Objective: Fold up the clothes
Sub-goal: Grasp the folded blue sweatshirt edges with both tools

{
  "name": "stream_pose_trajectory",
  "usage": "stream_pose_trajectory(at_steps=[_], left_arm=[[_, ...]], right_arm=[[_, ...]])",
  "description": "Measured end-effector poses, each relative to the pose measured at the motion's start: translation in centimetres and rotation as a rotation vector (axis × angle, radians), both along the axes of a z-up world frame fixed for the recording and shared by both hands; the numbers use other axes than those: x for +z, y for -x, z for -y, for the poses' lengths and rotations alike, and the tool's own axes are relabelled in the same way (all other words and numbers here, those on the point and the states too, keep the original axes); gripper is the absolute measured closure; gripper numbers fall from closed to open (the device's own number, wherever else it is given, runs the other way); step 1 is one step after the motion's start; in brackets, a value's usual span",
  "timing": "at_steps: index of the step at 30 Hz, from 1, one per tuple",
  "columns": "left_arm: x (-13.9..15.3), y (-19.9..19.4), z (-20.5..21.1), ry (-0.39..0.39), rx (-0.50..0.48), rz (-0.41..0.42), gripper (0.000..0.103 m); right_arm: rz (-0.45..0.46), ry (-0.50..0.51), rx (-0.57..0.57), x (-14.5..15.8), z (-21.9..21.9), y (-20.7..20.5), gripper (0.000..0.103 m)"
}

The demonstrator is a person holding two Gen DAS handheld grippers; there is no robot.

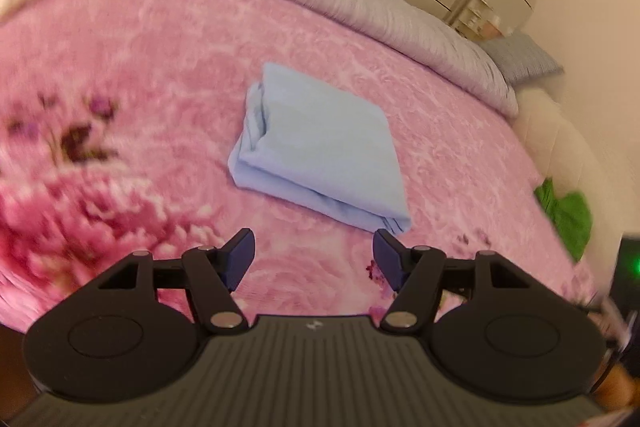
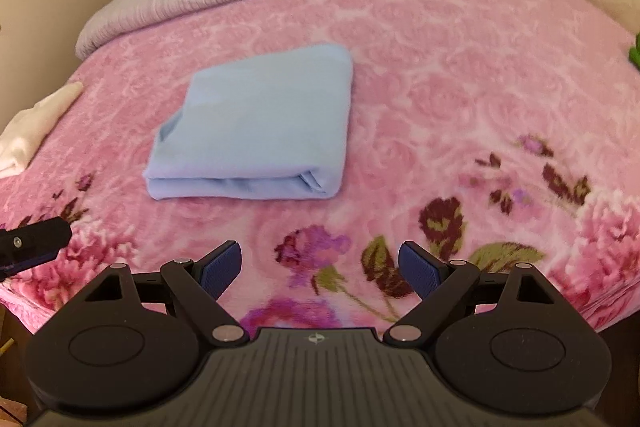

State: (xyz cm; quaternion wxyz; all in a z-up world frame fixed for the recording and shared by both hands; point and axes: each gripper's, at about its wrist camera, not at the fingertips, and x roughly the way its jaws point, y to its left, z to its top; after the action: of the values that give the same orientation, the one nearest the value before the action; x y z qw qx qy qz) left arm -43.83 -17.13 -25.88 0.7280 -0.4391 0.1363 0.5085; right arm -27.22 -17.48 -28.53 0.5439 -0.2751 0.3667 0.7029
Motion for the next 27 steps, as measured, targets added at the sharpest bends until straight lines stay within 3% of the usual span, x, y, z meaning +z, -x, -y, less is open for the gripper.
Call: stream_pose_trajectory(at_steps=[3,8,10,12,14,16,21,27], left_arm=[[-2.7,1.7,-1.9,0.087,0.082,0.140,0.041],[-6.2,3.5,-5.9,0.155,0.178,0.313,0.041],[-7.2,4.4,-8.2,0.162,0.190,0.346,0.041],[-7.6,5.3,-10.6,0.160,0.191,0.314,0.041],[-7.8,5.8,-13.2,0.150,0.166,0.263,0.041],[-8.4,6.1,-15.7,0.167,0.115,0.264,0.041],[-11.5,5.8,-20.3,0.261,0.031,0.400,0.041],[-13.4,5.2,-22.9,0.306,-0.032,0.538,0.041]], right_arm=[[-0.082,0.039,-0.016,-1.5,-1.4,-1.3,0.015],[-0.354,0.087,-0.073,-3.5,-4.3,-4.6,0.014],[-0.446,0.099,-0.095,-4.2,-5.7,-5.8,0.014],[-0.507,0.105,-0.110,-4.8,-7.3,-6.6,0.015],[-0.568,0.112,-0.126,-5.4,-8.8,-7.4,0.015],[-0.628,0.119,-0.142,-6.0,-10.3,-8.2,0.015],[-0.703,0.176,-0.192,-8.5,-14.3,-9.0,0.023],[-0.759,0.257,-0.212,-11.1,-18.4,-8.8,0.036]])
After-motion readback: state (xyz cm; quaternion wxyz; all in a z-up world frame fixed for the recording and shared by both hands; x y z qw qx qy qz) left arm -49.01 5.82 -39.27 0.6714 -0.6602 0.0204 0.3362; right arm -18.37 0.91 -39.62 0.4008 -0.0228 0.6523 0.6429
